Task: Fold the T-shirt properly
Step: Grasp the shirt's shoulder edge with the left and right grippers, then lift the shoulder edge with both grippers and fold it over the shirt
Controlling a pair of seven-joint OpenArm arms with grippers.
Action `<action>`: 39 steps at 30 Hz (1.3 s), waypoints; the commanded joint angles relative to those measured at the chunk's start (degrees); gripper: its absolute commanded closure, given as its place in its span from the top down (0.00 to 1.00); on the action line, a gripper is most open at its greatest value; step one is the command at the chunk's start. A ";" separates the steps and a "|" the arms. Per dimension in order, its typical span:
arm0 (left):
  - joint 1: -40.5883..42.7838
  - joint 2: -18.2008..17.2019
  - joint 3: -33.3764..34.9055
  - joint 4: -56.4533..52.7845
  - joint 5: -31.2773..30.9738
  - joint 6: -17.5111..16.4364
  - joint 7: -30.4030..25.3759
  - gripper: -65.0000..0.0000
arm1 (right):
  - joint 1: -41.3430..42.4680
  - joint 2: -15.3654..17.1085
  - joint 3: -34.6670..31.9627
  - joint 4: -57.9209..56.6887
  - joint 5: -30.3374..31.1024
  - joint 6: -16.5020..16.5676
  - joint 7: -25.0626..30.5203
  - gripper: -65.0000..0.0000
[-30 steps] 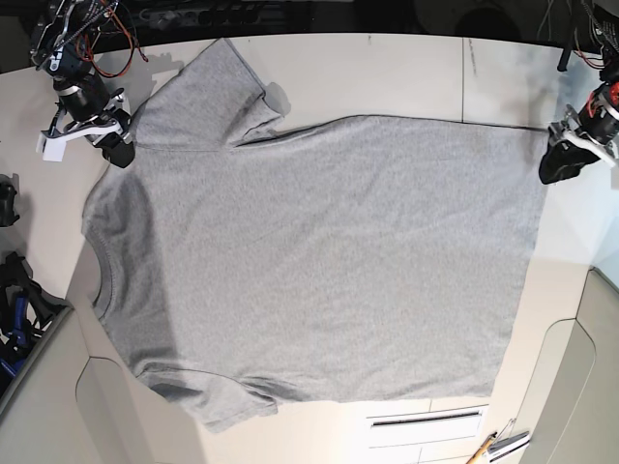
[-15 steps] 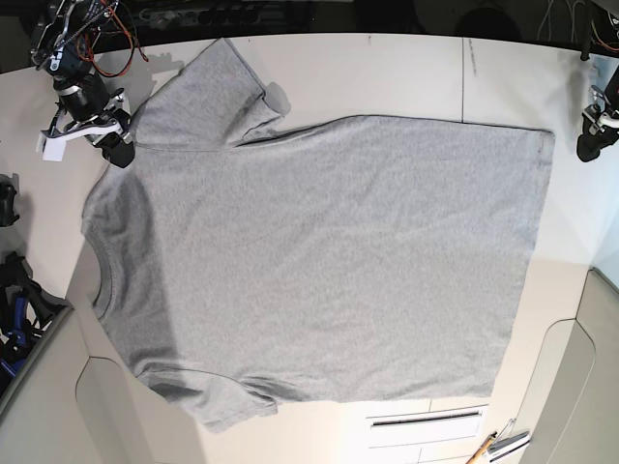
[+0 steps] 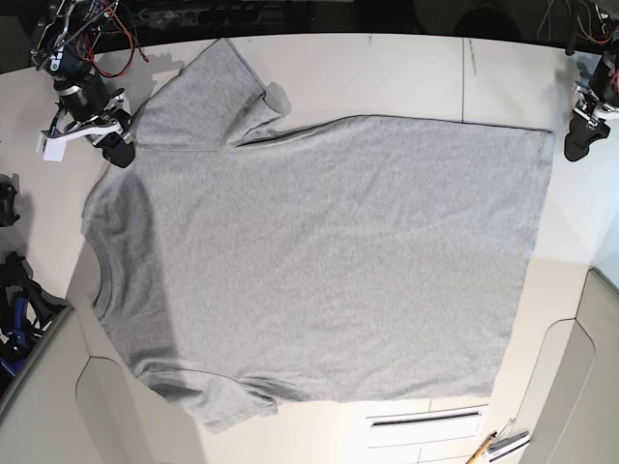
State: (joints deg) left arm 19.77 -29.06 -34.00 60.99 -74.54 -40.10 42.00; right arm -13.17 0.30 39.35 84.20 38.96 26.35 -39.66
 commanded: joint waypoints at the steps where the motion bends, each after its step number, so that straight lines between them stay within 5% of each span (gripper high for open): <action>1: 0.15 0.02 2.12 -0.09 1.07 0.76 2.89 0.53 | 0.11 0.50 0.11 0.63 -0.39 -0.07 0.00 0.00; 8: -2.01 0.02 9.07 -0.02 3.93 0.42 3.54 0.53 | 0.11 0.48 0.11 0.63 -0.39 -0.07 -0.02 0.00; 30: -1.99 -3.08 9.07 5.07 10.54 0.39 9.68 0.52 | 0.11 0.50 0.11 0.63 0.04 -0.02 -0.02 0.00; 39: -1.97 -3.52 8.72 5.07 9.62 0.10 9.73 0.00 | 0.09 0.52 0.11 1.20 0.00 0.04 -1.42 0.00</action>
State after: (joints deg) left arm 17.30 -31.73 -25.21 66.00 -67.16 -40.99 49.52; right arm -13.17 0.32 39.35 84.55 39.11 26.35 -40.64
